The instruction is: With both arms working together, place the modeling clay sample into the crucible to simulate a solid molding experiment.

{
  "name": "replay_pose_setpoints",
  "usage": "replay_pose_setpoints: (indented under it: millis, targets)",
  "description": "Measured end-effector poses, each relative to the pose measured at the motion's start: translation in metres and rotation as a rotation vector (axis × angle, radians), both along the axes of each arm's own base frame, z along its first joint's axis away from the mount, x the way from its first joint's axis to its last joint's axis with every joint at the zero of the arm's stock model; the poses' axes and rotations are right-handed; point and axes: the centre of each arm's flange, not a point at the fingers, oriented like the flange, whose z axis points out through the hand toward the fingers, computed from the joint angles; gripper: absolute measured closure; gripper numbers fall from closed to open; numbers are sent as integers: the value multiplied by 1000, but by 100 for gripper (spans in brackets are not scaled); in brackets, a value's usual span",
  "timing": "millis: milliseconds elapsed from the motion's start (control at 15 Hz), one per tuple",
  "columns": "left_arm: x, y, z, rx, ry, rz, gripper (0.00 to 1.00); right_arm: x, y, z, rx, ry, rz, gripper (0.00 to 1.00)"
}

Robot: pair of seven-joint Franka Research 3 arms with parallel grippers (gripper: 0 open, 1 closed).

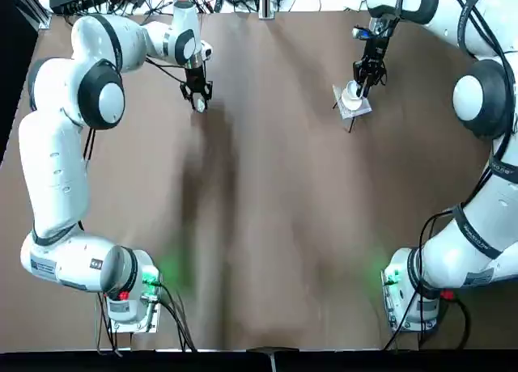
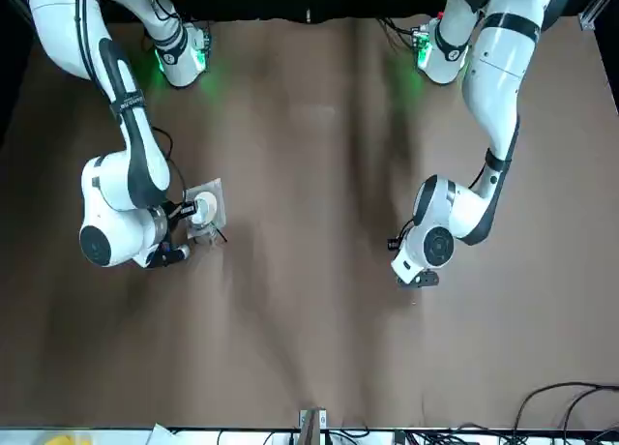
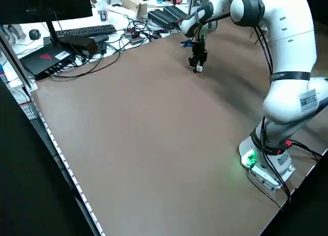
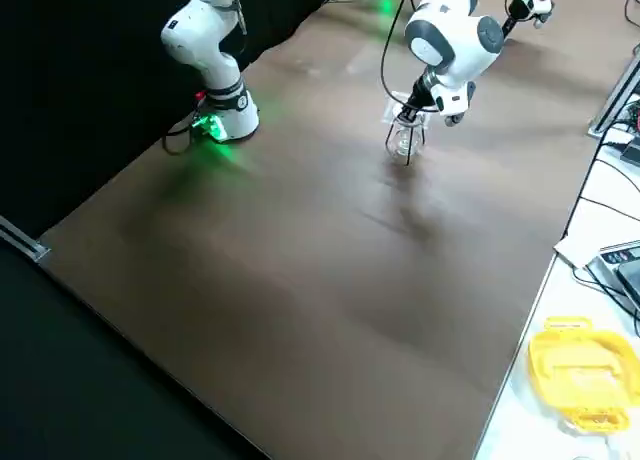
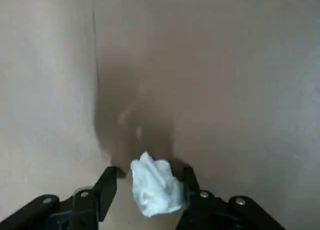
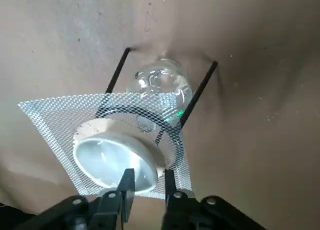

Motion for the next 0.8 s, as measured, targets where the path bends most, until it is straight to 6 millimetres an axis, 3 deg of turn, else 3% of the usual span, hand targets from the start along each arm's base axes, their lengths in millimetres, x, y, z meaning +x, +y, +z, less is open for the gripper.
replay_pose_setpoints:
  millis: [200,267,533,600,800]
  targets:
    - [-4,-2,0,12,24,13,44,1,-1,1,5,-4,6,71]
    - [-5,-4,1,12,25,13,52,1,-2,1,6,-5,7,72]
    - [-5,-7,2,11,23,13,62,2,-4,2,8,-9,8,74]
    - [-4,-6,3,11,22,13,68,3,-4,3,8,-11,8,77]
    - [5,-9,15,1,-5,16,70,3,-4,3,9,-12,8,80]
